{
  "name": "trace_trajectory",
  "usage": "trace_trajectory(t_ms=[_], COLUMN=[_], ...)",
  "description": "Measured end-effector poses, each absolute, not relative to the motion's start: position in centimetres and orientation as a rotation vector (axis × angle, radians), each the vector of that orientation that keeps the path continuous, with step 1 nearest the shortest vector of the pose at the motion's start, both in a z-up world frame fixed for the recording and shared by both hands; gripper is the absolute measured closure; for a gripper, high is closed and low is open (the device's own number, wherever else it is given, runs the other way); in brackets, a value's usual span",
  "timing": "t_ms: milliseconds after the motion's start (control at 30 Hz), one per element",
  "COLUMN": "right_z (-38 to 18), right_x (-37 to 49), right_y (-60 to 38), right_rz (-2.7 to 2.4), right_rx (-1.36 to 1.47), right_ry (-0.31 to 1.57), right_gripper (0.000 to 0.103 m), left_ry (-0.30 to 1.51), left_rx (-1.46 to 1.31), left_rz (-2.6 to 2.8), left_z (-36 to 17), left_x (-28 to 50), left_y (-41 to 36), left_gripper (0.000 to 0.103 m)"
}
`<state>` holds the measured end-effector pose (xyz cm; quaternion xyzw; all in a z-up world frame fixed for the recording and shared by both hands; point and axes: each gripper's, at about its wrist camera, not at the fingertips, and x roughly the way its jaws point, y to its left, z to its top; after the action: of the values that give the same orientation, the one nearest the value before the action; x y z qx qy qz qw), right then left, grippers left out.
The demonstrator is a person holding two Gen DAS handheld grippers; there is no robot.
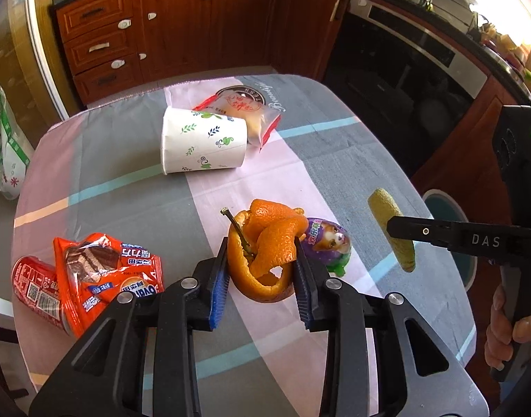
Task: Collect trash
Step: 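Carry the orange peel and corn husk over the bin and open both tools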
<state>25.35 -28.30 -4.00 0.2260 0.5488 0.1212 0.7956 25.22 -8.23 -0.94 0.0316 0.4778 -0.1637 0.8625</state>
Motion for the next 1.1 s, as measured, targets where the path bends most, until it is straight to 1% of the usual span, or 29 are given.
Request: trace_trajectory(t_ms=[333, 667, 900, 1100], right_z=[-1.1, 0.9, 0.6, -0.9], right_x=[21.8, 17.0, 13.6, 10.5], right_y=[-29.9, -36.3, -42.0, -48.8], right_rz=[0.255, 0.192, 0.118, 0.007], right_rx=[0.506, 0.588, 0.656, 0.721], right_ry=[1.118, 1.029, 0.985, 0.965], right_gripper=[0.097, 0.097, 0.097, 0.097], left_ry=[0.935, 0.882, 0.903, 0.959], left_rx=[0.087, 0.146, 0.199, 0.257], left_rz=[-0.373, -0.473, -0.569, -0.653], left_z=[3.4, 6.9, 6.6, 4.3], left_x=[21.5, 17.5, 15.8, 15.3], left_y=[-9.8, -15.0, -21.3, -27.4], left_gripper=[0.07, 0.07, 0.07, 0.07])
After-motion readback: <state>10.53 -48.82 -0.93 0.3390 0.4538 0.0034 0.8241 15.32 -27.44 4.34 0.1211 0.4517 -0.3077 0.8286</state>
